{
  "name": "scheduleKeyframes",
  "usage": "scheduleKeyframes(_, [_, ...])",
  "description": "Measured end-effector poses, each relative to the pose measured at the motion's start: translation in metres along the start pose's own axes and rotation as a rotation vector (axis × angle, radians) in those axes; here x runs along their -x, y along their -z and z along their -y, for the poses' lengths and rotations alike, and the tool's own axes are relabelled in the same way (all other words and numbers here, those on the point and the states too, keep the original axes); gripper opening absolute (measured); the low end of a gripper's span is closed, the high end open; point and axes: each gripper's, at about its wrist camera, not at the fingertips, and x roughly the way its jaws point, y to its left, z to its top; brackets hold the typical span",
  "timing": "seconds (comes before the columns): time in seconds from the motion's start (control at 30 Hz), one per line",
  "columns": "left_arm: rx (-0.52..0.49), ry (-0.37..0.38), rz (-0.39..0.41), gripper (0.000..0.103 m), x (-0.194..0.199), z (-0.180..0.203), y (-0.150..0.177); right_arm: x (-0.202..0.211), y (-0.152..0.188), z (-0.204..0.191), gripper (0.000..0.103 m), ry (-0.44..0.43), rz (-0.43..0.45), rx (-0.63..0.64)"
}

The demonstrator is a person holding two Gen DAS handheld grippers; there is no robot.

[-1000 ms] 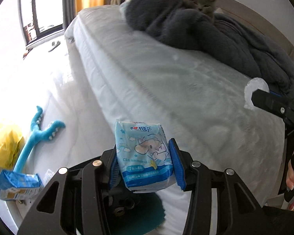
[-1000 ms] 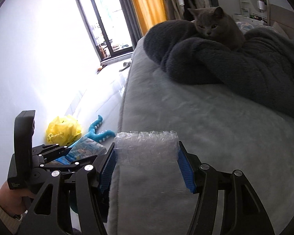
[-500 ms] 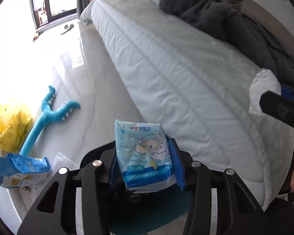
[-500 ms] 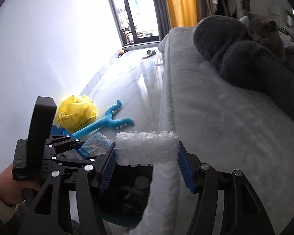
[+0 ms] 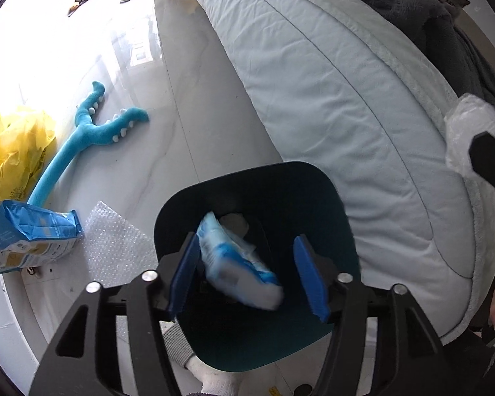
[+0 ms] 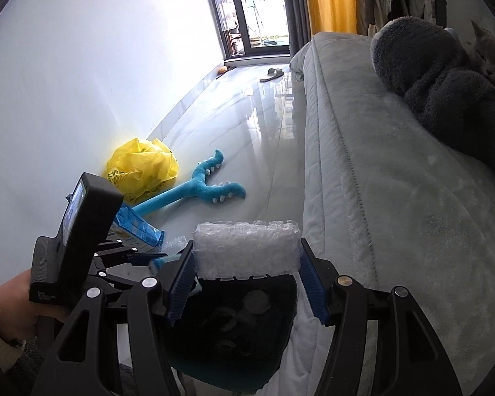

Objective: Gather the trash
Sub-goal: 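Open the left tool over the bin to drop the tissue pack, then open the right tool over the bin to drop the bubble wrap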

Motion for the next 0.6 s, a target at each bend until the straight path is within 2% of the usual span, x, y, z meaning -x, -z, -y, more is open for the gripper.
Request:
scheduleKeyframes(0.1, [-0.001, -0.022, 0.035, 0.076, 0.01, -0.003, 0.001, -0.012, -0.001, 0.0, 0.061, 0.001, -0.027, -0.004])
scheduleKeyframes(0.17, [0.006, -0.027, 0.069, 0.077, 0.02, -0.006, 0.0, -0.021, 0.001, -0.001, 0.061, -0.001, -0.053, -0.008])
scheduleKeyframes(0.23, [0.012, -0.049, 0.132, 0.081, 0.037, -0.008, 0.002, -0.029, 0.004, -0.002, 0.061, -0.002, -0.079, -0.006])
scheduleKeyframes(0.33, [0.029, -0.056, 0.214, 0.082, 0.06, -0.009, 0.005, -0.04, 0.012, -0.005, 0.061, -0.001, -0.117, 0.009])
scheduleKeyframes(0.5, [-0.006, -0.062, 0.364, 0.082, 0.104, 0.007, 0.017, -0.058, 0.027, -0.009, 0.061, -0.006, -0.191, 0.035])
scheduleKeyframes(0.6, [0.022, -0.049, 0.438, 0.092, 0.128, 0.012, 0.025, -0.068, 0.033, -0.01, 0.061, -0.024, -0.227, 0.026])
